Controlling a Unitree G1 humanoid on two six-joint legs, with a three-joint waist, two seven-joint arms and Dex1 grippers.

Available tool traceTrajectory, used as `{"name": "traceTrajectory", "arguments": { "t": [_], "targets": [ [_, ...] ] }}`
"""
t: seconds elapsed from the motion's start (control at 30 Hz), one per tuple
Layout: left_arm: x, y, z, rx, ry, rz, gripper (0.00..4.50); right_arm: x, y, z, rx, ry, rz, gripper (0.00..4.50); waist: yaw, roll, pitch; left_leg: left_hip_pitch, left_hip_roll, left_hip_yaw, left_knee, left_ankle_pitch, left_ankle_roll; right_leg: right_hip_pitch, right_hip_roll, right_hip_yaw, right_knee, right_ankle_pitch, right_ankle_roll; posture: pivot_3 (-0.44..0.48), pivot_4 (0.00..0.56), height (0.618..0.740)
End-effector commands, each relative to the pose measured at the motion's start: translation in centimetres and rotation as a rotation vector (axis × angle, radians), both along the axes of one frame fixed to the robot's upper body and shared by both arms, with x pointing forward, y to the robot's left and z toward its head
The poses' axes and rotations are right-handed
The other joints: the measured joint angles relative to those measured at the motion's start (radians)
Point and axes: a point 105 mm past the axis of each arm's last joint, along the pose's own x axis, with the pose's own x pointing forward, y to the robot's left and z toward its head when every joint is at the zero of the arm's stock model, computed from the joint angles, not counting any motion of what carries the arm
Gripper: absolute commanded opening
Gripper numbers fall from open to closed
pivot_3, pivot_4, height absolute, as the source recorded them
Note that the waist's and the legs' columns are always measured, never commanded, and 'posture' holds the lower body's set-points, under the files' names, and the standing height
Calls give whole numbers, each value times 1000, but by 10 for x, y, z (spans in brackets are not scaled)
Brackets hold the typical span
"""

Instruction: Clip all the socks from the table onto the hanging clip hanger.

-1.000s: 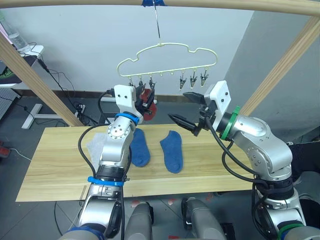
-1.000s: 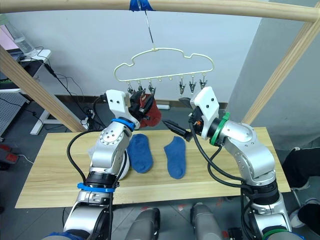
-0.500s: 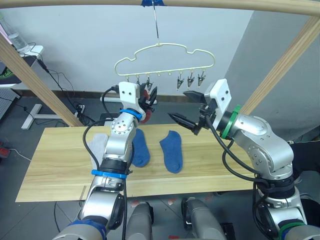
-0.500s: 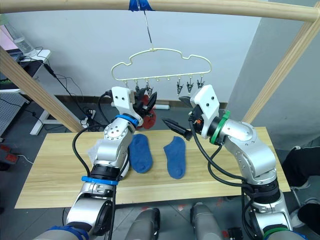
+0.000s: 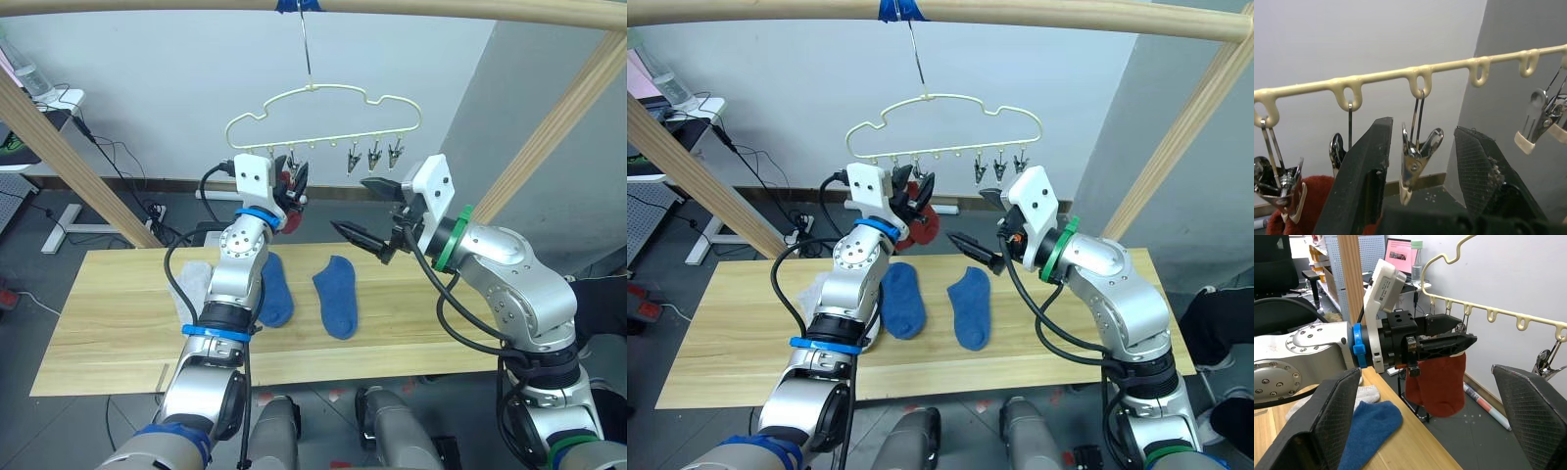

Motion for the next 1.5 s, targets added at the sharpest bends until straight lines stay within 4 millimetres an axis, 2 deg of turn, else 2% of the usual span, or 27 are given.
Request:
{"name": "traceTrajectory", "arguments": {
  "t": [0.03, 0.07, 0.23, 0.37, 0.7, 0.9, 0.93, 0.97, 1.03, 1.07, 1.2, 1.33, 1.4, 1.5],
  "targets": [
    [-2, -1, 16, 0, -62, 2, 2194, -5, 1, 9, 13, -45, 8, 4500, 0, 0, 0, 0, 0, 0, 0, 0, 0, 0, 0, 0, 0, 0, 0, -80, 246, 740],
    [-2, 0, 16, -1, -63, 2, 2194, -5, 1, 9, 13, -46, 8, 4500, 0, 0, 0, 0, 0, 0, 0, 0, 0, 0, 0, 0, 0, 0, 0, -80, 246, 740],
    [-2, 0, 17, -4, -69, 1, 782, -6, 2, 11, 16, -47, 9, 4500, 0, 0, 0, 0, 0, 0, 0, 0, 0, 0, 0, 0, 0, 0, 0, -79, 248, 740],
    [-2, 0, 17, -5, -70, 2, 92, -4, 2, 12, 17, -44, 6, 4500, 0, 0, 0, 0, 0, 0, 0, 0, 0, 0, 0, 0, 0, 0, 0, -79, 248, 740],
    [-2, -1, 16, -31, -18, -28, 4, 0, -1, 5, 9, -23, -9, 4500, 0, 0, 0, 0, 0, 0, 1, 0, 0, 0, 0, 0, 1, 0, 0, -75, 251, 740],
    [-12, -5, 16, -140, 193, -170, 4, 23, -22, -43, -143, 101, -138, 4500, -7, 0, 0, 0, 0, 0, 2, 0, 0, 1, 0, 0, 1, 0, 0, -64, 253, 740],
    [-15, -4, 15, -179, 261, -206, 4, 29, -26, -56, -172, 139, -164, 4500, -8, 0, 0, 1, 0, 0, 2, 0, 0, 1, 0, 0, 2, 0, 0, -59, 251, 740],
    [-18, -1, 13, -306, 378, -262, 4, 35, -29, -74, -209, 193, -178, 4500, -9, 0, 0, 1, 0, 0, 3, 0, 0, 1, 0, 0, 2, 0, 0, -57, 249, 740],
    [-35, -4, 10, -396, 556, -416, 4, 48, -31, -109, -284, 279, -208, 4500, -20, 0, 0, 2, 0, -1, 3, 0, 0, 2, 0, 0, 2, 0, 0, -48, 250, 740],
    [-42, -5, 9, -420, 612, -463, 4, 51, -29, -118, -307, 292, -206, 4500, -24, 0, 0, 2, 1, -1, 4, 0, 0, 2, 1, 0, 3, 0, 0, -48, 250, 740],
    [-54, -1, 13, -434, 688, -538, 4, 61, -22, -139, -378, 328, -185, 4500, -30, 0, 0, 3, 1, 0, 4, 0, 0, 1, 2, 0, 6, 0, 0, -41, 246, 740],
    [-59, 3, 19, -557, 796, -609, 4, 72, -5, -161, -410, 385, -172, 4500, -30, 0, 0, 2, 1, 0, 9, 0, 0, 1, 2, 1, 10, 0, 0, -32, 241, 740],
    [-61, 3, 21, -543, 805, -616, 4, 79, 4, -171, -449, 378, -173, 4500, -30, 0, 0, 3, 1, -1, 11, 0, 0, 2, 2, 1, 12, 0, 0, -28, 239, 740],
    [-63, 2, 23, -542, 800, -618, 4, 89, 11, -184, -414, 442, -229, 4500, -28, 0, 0, 3, 1, -1, 11, 0, 0, 1, 2, 1, 12, 0, 0, -19, 237, 740]
  ]
}}
